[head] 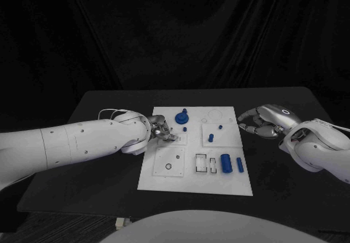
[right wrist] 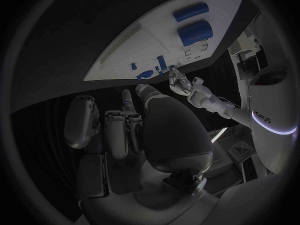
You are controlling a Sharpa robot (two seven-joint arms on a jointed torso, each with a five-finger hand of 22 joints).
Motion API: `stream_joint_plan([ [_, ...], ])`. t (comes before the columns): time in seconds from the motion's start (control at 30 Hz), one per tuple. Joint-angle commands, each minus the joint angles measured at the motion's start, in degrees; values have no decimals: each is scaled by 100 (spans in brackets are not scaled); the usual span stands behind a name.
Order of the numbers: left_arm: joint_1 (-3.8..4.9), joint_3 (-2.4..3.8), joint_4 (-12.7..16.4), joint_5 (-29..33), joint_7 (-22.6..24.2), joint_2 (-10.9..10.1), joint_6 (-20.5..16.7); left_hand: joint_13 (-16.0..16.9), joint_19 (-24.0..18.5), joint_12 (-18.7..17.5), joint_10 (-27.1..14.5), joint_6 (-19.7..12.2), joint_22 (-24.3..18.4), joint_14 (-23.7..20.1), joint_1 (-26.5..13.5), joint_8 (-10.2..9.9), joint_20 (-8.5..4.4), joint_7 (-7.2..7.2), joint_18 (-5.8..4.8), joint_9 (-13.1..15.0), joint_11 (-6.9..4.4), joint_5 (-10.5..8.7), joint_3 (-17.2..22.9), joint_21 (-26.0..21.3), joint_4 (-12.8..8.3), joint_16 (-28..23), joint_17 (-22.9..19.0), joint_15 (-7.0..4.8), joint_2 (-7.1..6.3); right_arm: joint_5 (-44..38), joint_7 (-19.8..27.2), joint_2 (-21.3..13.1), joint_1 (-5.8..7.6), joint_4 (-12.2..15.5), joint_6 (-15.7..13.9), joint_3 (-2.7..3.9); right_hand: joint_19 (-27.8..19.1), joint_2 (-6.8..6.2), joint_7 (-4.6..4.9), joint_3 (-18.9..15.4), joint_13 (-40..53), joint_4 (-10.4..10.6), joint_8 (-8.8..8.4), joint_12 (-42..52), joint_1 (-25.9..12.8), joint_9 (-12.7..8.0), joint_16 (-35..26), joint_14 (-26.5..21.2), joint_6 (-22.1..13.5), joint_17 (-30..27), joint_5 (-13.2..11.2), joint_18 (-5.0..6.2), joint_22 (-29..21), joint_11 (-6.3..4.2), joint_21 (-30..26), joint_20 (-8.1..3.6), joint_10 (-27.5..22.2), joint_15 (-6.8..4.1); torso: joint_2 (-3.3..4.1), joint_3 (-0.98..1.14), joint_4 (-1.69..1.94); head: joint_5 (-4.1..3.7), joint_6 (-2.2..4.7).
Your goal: Assemble the parts on the task board
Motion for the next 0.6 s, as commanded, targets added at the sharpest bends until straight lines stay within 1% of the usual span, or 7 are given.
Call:
stream_joint_plan([
  [0.03, -13, 1, -4, 6, 26, 18, 121, 1509, 49, 20, 589, -2, 1188, 605, -132, -47, 4, 42, 68, -28, 19, -183, -116, -18, 163, 15, 1507, 19, -4, -14, -60, -1, -15, 1, -49, 3, -35, -2, 8, 33, 1509, 7, -9, 15, 29, -5, -18, 527, -11, 1267, 31, 74, 907, 26, -31, 1, 610, 12, 1, 1, -1, -2, -1],
  [0.07, -13, 1, -7, 6, 22, 19, 123, 1509, 47, 20, 589, 1, 1186, 605, -165, -52, 6, 46, 69, -36, 22, -240, -155, -22, 207, 15, 1507, 21, -6, -14, -60, -2, -15, 1, -49, 3, -35, -2, 8, 33, 1509, 7, -9, 15, 29, -5, -18, 527, -11, 1267, 31, 74, 907, 26, -31, 1, 610, 12, 1, 1, -1, -3, -1],
  [0.13, -13, 1, -14, 6, 11, 23, 130, 1509, 49, 20, 589, 15, 1188, 605, -311, -67, 17, 63, 68, -63, 36, -419, -335, -20, 392, 15, 1507, 33, -27, -14, -59, -3, -15, 2, -49, 3, -35, -2, 8, 33, 1509, 7, -9, 15, 29, -5, -18, 527, -11, 1267, 31, 74, 907, 26, -31, 1, 610, 12, 1, 0, 0, -9, -1],
  [0.2, -13, 1, -20, 6, -2, 26, 143, 1509, 49, 20, 589, 26, 1187, 605, -392, -73, 24, 69, 69, -78, 43, -458, -458, -23, 508, 15, 1507, 39, -30, -14, -60, -4, -15, 2, -48, 3, -35, -2, 8, 33, 1509, 7, -9, 15, 29, -5, -18, 527, -11, 1267, 31, 74, 907, 26, -31, 1, 610, 12, 1, 1, 0, -6, -1],
  [0.3, -13, 1, -25, 6, -13, 28, 156, 1509, 49, 20, 589, 45, 1187, 605, -526, -68, 30, 71, 70, -85, 49, -626, -693, -25, 722, 15, 1507, 45, -7, -14, -60, -5, -16, 3, -48, 3, -35, -2, 8, 33, 1509, 7, -9, 15, 29, -5, -18, 527, -11, 1267, 31, 74, 907, 26, -31, 1, 610, 12, 1, 2, -1, -3, -1],
  [0.4, -13, 1, -31, 6, -10, 31, 150, 1509, 46, 20, 589, 57, 1185, 605, -582, -41, 32, 70, 71, -61, 49, -706, -824, -31, 798, 15, 1507, 47, 6, -14, -60, -4, -16, 1, -48, 3, -35, -2, 8, 33, 1509, 7, -9, 15, 29, -5, -18, 527, -11, 1267, 31, 74, 907, 26, -31, 1, 610, 12, 0, 3, -2, -3, -1],
  [0.6, -13, 1, -47, 6, -19, 38, 160, 1509, 46, 20, 589, 75, 1185, 605, -648, 44, 32, 58, 72, 33, 43, -778, -964, -33, 813, 15, 1507, 43, 50, -14, -59, -2, -16, 3, -48, 3, -35, -2, 8, 33, 1509, 7, -9, 15, 29, -5, -18, 527, -11, 1267, 31, 74, 907, 26, -31, 1, 610, 12, 2, 3, -2, -7, -1],
])
